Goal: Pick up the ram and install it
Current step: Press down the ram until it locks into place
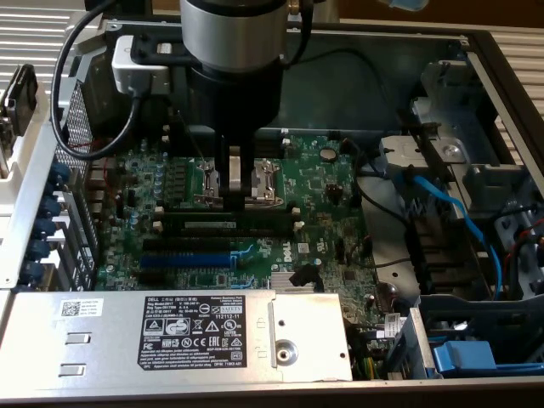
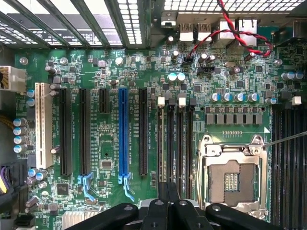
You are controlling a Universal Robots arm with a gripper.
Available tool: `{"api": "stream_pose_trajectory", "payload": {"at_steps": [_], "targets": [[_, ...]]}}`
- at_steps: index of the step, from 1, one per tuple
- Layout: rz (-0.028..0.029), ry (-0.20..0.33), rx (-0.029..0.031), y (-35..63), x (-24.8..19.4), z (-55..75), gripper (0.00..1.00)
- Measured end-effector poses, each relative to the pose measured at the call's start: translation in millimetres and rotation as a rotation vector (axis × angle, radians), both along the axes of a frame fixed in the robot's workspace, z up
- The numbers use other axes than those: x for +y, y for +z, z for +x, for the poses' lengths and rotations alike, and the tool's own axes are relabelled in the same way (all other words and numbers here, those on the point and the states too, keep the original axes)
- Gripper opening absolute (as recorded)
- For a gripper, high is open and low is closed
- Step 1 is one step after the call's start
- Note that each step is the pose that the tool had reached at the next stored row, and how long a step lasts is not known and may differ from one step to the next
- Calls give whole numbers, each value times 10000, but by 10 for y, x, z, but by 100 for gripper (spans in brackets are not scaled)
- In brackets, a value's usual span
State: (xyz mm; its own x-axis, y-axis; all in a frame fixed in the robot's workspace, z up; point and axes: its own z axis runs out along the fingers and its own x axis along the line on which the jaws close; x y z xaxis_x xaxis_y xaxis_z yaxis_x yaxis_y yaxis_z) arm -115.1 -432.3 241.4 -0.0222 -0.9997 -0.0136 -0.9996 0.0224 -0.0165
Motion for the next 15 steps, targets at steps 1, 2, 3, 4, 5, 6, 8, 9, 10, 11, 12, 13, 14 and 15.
{"api": "stream_pose_trajectory", "payload": {"at_steps": [1,2,3,4,5,6,8,9,10,11,12,13,14,15], "targets": [[1,1,0,-3,0,0,10],[1,0,-1,-6,0,0,10],[1,0,-1,-9,0,0,10],[2,0,-2,-15,1,0,10],[1,0,-1,-20,0,0,10],[0,0,0,-27,0,0,10],[1,0,-1,-39,0,0,10],[0,0,0,-46,0,0,10],[0,0,-1,-51,0,0,10],[0,0,0,-57,0,0,10],[0,0,0,-63,0,0,10],[-1,0,0,-66,0,0,10],[-3,0,1,-68,1,0,10],[-2,-1,0,-70,2,1,10]]}}
